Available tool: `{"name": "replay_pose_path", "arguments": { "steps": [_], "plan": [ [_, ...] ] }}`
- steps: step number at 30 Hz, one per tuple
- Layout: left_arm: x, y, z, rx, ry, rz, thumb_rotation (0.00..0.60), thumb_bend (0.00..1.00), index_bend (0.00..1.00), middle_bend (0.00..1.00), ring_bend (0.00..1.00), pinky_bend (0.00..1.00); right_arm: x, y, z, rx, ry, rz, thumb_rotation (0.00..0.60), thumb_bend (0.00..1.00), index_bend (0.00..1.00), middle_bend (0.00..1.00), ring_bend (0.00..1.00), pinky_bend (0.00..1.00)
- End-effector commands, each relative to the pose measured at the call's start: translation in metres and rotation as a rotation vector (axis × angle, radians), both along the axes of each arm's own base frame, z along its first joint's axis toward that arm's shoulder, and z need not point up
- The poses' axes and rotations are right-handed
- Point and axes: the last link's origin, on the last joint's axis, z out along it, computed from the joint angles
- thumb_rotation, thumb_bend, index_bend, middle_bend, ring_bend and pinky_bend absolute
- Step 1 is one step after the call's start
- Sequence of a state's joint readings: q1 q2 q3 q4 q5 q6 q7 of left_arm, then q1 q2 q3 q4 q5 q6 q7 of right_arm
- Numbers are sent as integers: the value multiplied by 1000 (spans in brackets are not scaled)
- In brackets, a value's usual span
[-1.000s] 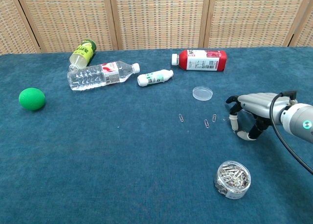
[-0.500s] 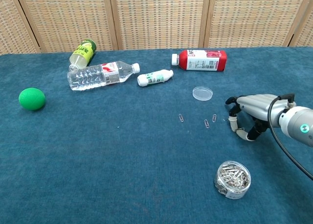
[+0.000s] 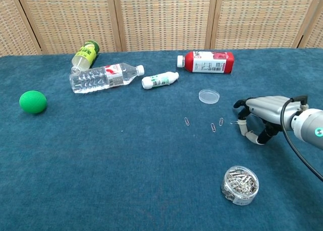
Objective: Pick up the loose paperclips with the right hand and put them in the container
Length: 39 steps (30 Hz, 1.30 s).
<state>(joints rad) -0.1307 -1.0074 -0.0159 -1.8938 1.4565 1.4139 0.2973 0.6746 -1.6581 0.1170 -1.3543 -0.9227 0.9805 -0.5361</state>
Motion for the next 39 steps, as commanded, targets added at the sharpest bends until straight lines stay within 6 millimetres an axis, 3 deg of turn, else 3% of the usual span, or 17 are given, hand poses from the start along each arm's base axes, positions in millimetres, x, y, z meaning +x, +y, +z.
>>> {"name": "replay_pose_path", "arguments": {
  "steps": [1, 8, 16, 25, 39],
  "plan": [
    [0, 0, 0, -1, 0, 0, 600, 0, 0, 0, 0, 0, 3, 0, 5, -16, -15, 12, 600, 480, 684, 70, 0, 0],
    [0, -1, 0, 0, -2, -1, 600, 0, 0, 0, 0, 0, 20, 13, 30, -15, -66, 97, 600, 480, 684, 71, 0, 0],
    [1, -1, -1, -2, 0, -5, 600, 0, 0, 0, 0, 0, 50, 52, 48, 92, -82, 250, 600, 480, 684, 83, 0, 0],
    [1, -1, -1, -4, 1, -4, 600, 0, 0, 0, 0, 0, 59, 85, 36, 192, -59, 335, 600, 480, 684, 87, 0, 0],
    [0, 0, 1, -1, -5, -1, 600, 0, 0, 0, 0, 0, 52, 93, 19, 223, 1, 345, 600, 480, 684, 87, 0, 0]
  ]
}}
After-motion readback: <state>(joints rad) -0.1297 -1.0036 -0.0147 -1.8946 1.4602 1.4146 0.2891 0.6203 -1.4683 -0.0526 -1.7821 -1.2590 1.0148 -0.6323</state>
